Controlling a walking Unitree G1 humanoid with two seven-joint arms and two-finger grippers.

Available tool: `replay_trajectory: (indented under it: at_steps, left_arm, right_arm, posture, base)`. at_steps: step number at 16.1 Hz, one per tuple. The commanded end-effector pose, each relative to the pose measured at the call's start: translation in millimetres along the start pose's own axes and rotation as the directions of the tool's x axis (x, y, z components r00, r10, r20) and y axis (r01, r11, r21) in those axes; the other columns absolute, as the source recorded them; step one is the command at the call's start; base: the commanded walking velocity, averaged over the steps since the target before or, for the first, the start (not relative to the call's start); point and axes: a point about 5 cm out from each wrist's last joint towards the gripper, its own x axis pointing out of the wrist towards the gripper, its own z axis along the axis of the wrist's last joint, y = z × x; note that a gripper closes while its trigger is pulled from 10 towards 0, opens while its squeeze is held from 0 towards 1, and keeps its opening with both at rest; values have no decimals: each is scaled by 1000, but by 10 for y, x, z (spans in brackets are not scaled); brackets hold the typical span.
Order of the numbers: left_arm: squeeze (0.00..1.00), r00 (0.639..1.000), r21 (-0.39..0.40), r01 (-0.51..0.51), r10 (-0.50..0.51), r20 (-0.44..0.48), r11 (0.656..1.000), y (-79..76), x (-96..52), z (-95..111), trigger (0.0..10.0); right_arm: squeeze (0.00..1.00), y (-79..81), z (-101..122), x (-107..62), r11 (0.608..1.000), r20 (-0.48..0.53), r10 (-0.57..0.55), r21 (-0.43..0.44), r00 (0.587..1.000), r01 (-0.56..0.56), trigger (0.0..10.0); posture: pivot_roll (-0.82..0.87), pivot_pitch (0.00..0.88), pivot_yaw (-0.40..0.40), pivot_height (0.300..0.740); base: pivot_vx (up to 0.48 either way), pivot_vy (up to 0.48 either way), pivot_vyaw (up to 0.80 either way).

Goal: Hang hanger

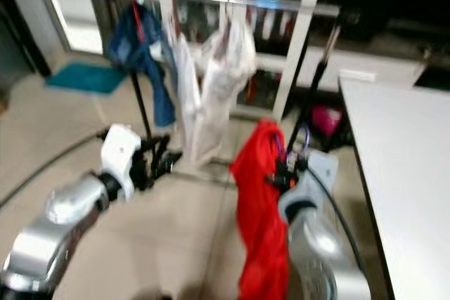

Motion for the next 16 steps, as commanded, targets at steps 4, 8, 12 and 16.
replay_trajectory:
  at_steps: [4, 8, 12, 16]
  left_arm:
    - [0, 1000, 2, 10, -10, 1, 1000, -20, 17, 12, 10000]
    - [0, 1000, -14, 1, -1, 2, 1000, -14, 5, 11, 10000]
    - [0, 1000, -24, -5, 5, 2, 1000, -14, -19, 6, 10000]
    - [0, 1000, -29, -5, 5, -6, 1000, -21, -39, -13, 10000]
  right_arm:
    - [0, 26, 68, 10, 1000, 23, 21, -6, 1000, -21, 10000]
    - [0, 36, 68, 22, 999, 15, 31, -19, 999, -31, 10000]
    - [0, 59, 62, 33, 999, 4, 47, -28, 999, -47, 10000]
    - [0, 83, 48, 36, 997, -5, 63, -45, 998, -63, 10000]
  posture:
    - [0, 8, 3, 740]
    - [2, 8, -3, 740]
    - [9, 14, -19, 740]
    - [2, 13, -9, 740]
  base:
    - [-220, 0, 0]
    - [0, 0, 0]
    - [0, 247, 0]
    - [0, 350, 0]
